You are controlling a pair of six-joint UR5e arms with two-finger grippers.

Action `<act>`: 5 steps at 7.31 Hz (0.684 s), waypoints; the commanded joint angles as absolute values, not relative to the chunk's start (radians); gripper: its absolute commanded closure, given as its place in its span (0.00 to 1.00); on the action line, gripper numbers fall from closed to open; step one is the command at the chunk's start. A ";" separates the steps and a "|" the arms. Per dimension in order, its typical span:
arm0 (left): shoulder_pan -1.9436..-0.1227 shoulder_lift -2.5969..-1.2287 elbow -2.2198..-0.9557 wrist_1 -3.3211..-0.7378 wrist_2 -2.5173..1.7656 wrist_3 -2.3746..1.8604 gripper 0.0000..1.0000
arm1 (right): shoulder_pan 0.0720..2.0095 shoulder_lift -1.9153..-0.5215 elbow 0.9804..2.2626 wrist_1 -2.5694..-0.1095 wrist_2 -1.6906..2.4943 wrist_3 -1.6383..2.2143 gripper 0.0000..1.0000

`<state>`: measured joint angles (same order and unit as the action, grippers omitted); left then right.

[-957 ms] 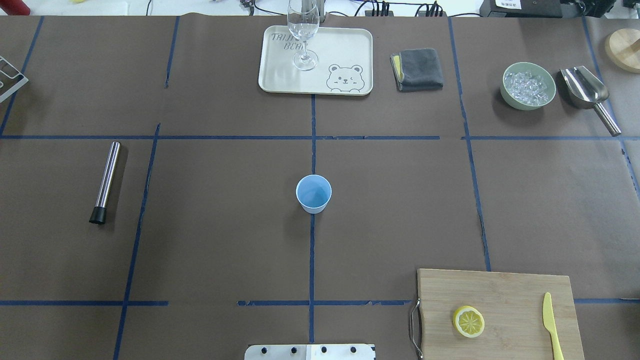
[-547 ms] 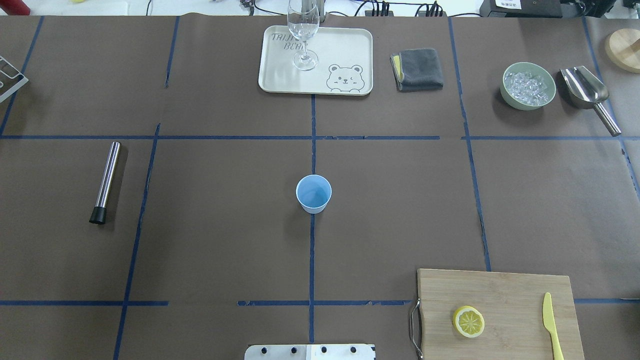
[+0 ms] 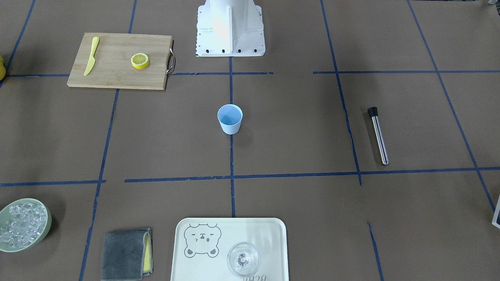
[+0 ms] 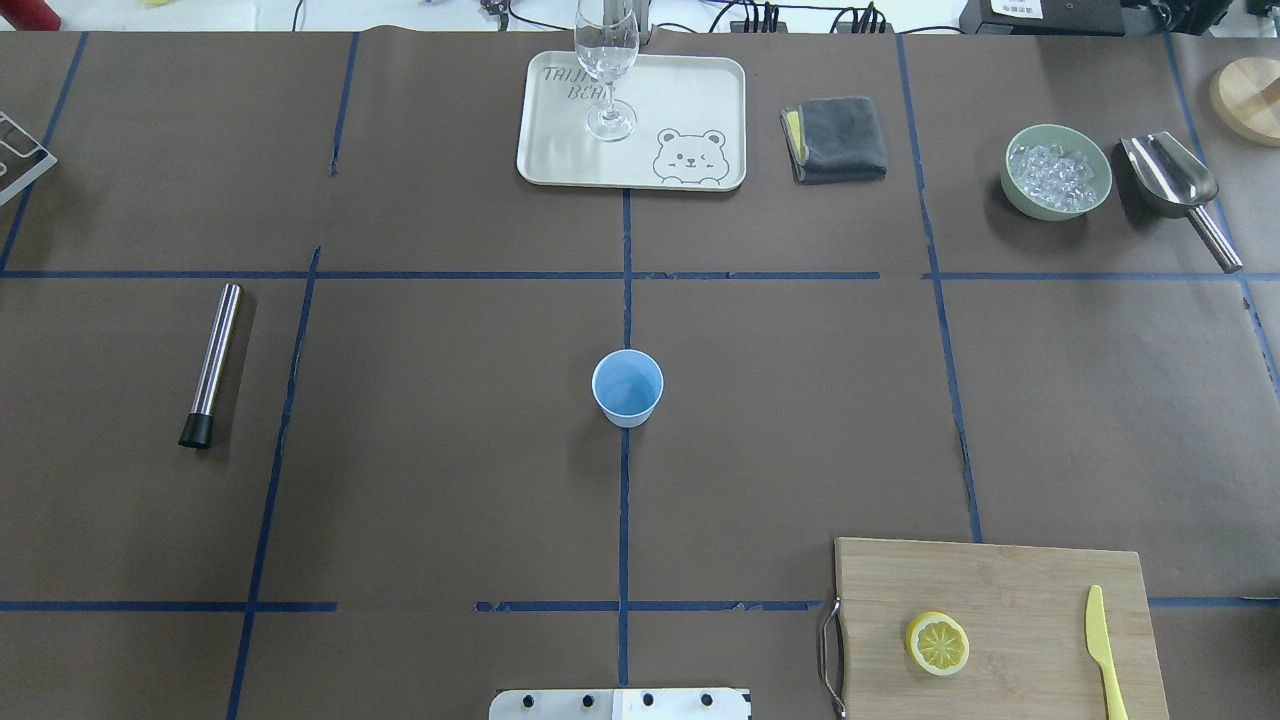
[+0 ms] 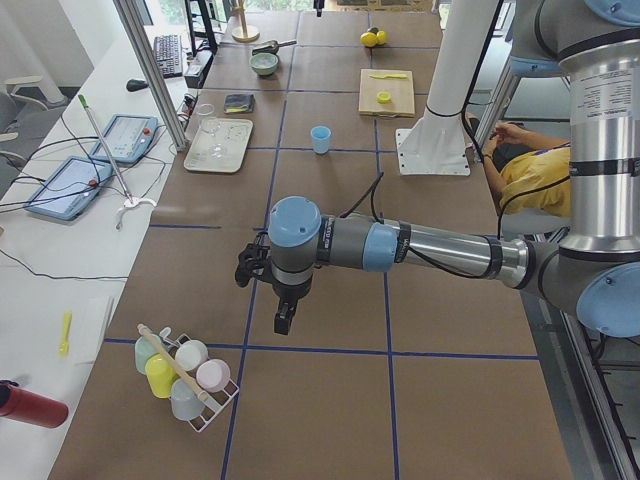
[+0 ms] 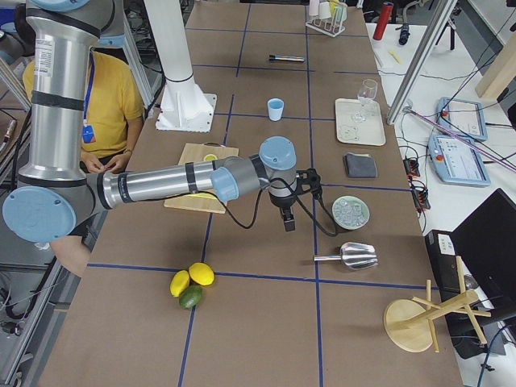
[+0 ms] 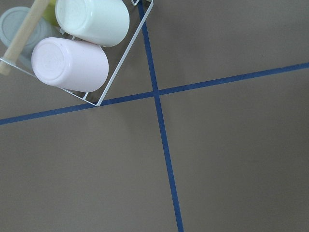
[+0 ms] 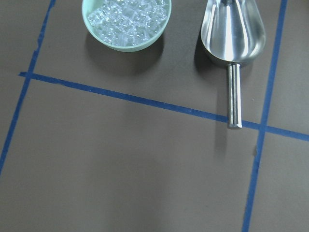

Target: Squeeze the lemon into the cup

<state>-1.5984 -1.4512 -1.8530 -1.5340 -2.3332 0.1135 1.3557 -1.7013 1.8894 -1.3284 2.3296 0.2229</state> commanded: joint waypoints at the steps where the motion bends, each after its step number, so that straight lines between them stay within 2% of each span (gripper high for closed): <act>1: -1.598 -1.451 -1.853 -1.534 -2.333 0.114 0.00 | 1.211 -1.683 1.898 -1.179 2.284 0.284 0.00; 3: -1.598 -1.451 -1.852 -1.534 -2.333 0.112 0.00 | 1.093 -1.625 1.923 -1.167 2.197 0.411 0.00; 5: -1.598 -1.448 -1.853 -1.534 -2.333 0.112 0.00 | 0.819 -1.575 2.020 -1.173 1.954 0.784 0.00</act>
